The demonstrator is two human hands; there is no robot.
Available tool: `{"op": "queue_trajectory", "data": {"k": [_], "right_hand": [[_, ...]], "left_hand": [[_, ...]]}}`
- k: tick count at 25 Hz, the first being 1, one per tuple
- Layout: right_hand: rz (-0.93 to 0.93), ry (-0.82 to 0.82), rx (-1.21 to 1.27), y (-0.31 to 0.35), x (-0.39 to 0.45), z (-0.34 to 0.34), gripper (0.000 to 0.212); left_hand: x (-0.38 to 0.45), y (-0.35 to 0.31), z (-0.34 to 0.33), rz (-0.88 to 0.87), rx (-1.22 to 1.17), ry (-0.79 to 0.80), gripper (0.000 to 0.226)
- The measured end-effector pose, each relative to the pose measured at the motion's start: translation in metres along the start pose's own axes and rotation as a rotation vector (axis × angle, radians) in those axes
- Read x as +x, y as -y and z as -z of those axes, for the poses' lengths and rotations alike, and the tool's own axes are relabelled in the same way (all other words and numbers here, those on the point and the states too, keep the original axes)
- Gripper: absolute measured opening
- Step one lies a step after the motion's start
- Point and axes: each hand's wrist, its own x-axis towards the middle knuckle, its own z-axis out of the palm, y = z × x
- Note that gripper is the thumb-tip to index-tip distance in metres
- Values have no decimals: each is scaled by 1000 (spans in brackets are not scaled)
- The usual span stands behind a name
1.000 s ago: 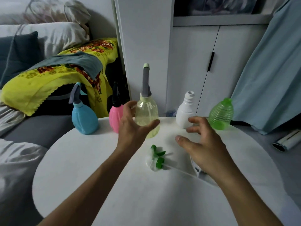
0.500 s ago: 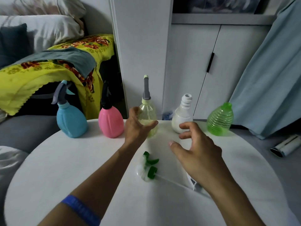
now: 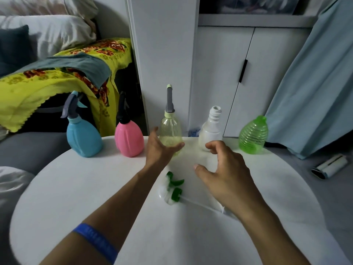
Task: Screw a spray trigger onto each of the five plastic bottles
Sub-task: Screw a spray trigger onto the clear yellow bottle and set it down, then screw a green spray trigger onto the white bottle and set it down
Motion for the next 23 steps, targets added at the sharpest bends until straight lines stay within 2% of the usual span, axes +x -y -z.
{"op": "queue_trajectory", "data": {"k": [2,6,9,12,17,20,23], "right_hand": [[-1,34,-16,0,0,-1,46],[21,130,-97,7,-3,-23,40],[88,192,-294,6,-9,-57,38],[147,189,-573,2,-16,-90,33],[235,118,-777,-12,-17,-112,27],[226,87,-667,-8,-17,-105,23],[212,-73,-279,4,-15,-75,25]], "left_hand": [[-17,-1,10,25,13,3,104],[-47,-21,54,-6,-107,35,79],[-73,-34,92,-36,-249,46,65],[-101,-34,110,-11,-297,21,53],[-113,-38,109,-43,-302,53,53],[-116,-42,106,-85,-293,81,48],[-117,-43,106,-134,-270,59,54]]}}
